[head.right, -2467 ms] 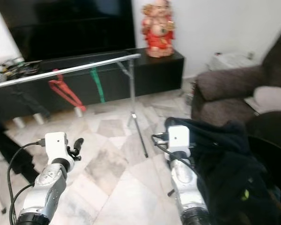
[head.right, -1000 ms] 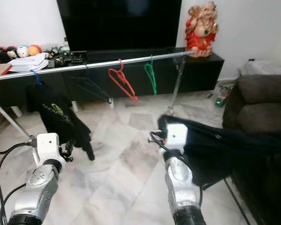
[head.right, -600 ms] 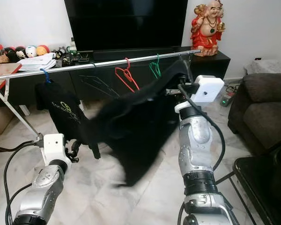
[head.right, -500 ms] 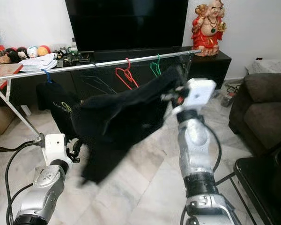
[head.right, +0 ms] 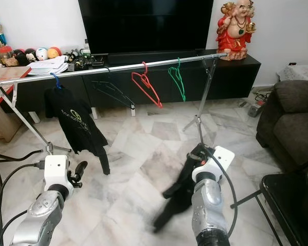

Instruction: Hang hanger

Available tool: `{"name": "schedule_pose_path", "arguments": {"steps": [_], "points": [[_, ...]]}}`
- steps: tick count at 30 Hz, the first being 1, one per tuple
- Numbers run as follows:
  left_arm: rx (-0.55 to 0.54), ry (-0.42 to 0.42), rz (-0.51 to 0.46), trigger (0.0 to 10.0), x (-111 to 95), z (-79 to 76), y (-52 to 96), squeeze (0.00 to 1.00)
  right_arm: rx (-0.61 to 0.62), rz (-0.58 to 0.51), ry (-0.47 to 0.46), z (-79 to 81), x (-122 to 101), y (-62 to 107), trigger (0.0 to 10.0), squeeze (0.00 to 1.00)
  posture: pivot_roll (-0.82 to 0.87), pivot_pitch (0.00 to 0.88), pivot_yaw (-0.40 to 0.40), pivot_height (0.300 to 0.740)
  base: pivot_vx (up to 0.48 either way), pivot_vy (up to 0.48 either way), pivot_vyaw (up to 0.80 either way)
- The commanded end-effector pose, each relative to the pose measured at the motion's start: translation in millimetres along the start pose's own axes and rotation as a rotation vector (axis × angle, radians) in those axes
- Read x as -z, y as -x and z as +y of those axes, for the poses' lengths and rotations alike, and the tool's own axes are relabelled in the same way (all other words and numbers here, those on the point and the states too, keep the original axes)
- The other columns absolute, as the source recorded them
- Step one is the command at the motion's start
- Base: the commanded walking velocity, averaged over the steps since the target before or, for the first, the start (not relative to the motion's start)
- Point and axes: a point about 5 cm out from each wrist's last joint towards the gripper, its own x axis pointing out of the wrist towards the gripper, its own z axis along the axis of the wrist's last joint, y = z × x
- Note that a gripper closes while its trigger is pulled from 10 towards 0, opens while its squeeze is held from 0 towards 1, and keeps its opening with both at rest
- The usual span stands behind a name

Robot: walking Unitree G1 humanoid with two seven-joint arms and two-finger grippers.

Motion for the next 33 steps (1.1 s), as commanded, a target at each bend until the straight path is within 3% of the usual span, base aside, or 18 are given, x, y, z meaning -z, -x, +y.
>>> {"name": "schedule_pose_path", "arguments": {"steps": [1,8,17,33], "points": [[-0.008,-0.028,-0.027,10.0,-4.5,2.4,1.1,0.0,-0.046,-0.052,0.003,11.0,-13.0,-3.8,10.0,0.0,0.08,0.0,0.043,0.74,0.0,0.0,0.0],[0.011,-0.028,-0.034,10.0,-2.4,-3.7,3.5,0.0,-0.039,-0.036,-0.008,8.4,-8.9,-2.3,10.0,0.0,0.08,0.0,0.035,0.74,0.0,0.0,0.0],[0.03,-0.024,-0.039,10.0,3.1,-11.3,5.4,0.0,0.043,-0.07,-0.105,-6.8,-9.3,5.0,10.0,0.0,0.06,0.0,0.052,0.74,0.0,0.0,0.0],[0.06,-0.014,-0.044,10.0,8.2,-13.2,15.2,0.0,0.068,-0.049,-0.055,-18.3,2.5,19.6,10.0,0.0,0.07,0.0,0.053,0.74,0.38,0.0,0.0]]}}
